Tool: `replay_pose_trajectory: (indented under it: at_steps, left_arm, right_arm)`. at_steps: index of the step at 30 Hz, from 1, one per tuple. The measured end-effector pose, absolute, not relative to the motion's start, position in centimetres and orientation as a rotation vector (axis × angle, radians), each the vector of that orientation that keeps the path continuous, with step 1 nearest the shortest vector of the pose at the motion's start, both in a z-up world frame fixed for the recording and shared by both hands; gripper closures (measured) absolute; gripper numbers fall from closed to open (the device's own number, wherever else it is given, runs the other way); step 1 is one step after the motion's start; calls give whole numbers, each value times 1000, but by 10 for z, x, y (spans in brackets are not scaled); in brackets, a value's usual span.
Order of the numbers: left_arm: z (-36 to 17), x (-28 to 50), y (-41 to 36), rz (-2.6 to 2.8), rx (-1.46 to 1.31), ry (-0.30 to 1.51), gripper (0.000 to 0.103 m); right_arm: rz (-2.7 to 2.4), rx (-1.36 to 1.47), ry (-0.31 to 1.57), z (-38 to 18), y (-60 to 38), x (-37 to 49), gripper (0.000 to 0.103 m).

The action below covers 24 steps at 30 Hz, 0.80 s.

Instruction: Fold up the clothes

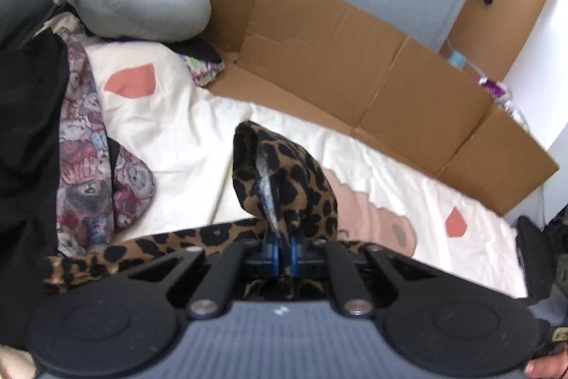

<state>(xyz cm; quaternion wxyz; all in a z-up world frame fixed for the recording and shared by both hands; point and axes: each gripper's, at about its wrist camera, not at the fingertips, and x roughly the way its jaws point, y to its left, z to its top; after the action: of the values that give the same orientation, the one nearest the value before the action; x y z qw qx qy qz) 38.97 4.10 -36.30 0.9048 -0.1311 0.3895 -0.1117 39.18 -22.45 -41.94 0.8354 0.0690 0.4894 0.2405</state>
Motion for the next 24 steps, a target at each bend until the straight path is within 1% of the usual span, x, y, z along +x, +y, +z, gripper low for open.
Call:
replay_pose_trajectory:
  at_steps: [5, 10, 19, 24]
  left_arm:
    - [-333, 359, 55, -202, -300, 774, 97]
    - [-314, 323, 73, -168, -339, 763, 97]
    - [-304, 269, 96, -113, -411, 764, 97]
    - [-307, 245, 102, -114, -455, 800, 97]
  right_arm:
    - [501, 184, 1022, -408, -241, 386, 103]
    - [503, 209, 1012, -395, -254, 375, 103]
    - [483, 239, 990, -373, -276, 352, 103]
    - [442, 270, 989, -363, -302, 337, 103]
